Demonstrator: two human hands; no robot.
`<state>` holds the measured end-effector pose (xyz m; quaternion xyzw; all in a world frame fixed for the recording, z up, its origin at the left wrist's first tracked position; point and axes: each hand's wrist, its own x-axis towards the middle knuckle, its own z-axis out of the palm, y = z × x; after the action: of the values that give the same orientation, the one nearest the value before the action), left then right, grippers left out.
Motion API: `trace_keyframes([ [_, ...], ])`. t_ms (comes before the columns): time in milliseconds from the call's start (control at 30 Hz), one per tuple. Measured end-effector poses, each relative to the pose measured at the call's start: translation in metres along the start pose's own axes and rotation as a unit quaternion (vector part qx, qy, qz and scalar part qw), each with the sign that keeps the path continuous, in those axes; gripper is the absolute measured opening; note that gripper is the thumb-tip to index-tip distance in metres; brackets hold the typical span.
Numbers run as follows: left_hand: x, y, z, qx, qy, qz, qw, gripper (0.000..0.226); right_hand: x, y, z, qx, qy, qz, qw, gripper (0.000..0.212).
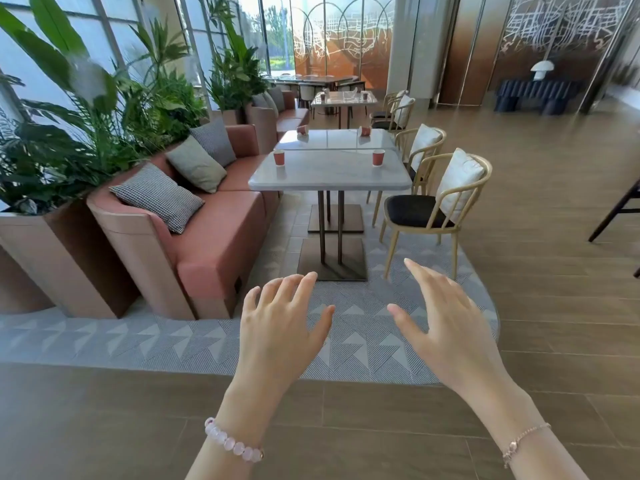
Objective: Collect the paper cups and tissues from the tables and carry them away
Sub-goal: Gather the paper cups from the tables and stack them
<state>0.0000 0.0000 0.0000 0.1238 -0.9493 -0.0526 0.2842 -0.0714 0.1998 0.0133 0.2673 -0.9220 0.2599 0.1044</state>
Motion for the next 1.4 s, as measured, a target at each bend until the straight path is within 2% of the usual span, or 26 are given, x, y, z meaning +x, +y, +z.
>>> trace_keyframes([
  [233, 0.019, 0.007, 0.023, -0.010, -0.016, 0.010, 1.000, 0.056, 0.018, 0.023, 0.004, -0.010, -0.003, -0.007, 1.000, 0.072],
  [467, 0.078, 0.003, 0.068, -0.021, -0.028, 0.020, 0.999, 0.052, 0.078, 0.054, 0.023, -0.013, 0.005, 0.000, 1.000, 0.065],
  [667, 0.169, -0.004, 0.124, -0.027, -0.025, 0.016, 0.999, 0.049, 0.173, 0.086, 0.048, -0.014, 0.003, 0.004, 1.000, 0.064],
  [1000, 0.312, -0.028, 0.206, -0.036, -0.042, 0.018, 0.998, 0.056, 0.330, 0.126, 0.081, -0.010, -0.003, 0.013, 1.000, 0.064],
  [1400, 0.475, -0.032, 0.315, -0.021, -0.018, -0.004, 1.000, 0.051, 0.519, 0.207, 0.130, 0.014, 0.007, -0.012, 1.000, 0.063],
])
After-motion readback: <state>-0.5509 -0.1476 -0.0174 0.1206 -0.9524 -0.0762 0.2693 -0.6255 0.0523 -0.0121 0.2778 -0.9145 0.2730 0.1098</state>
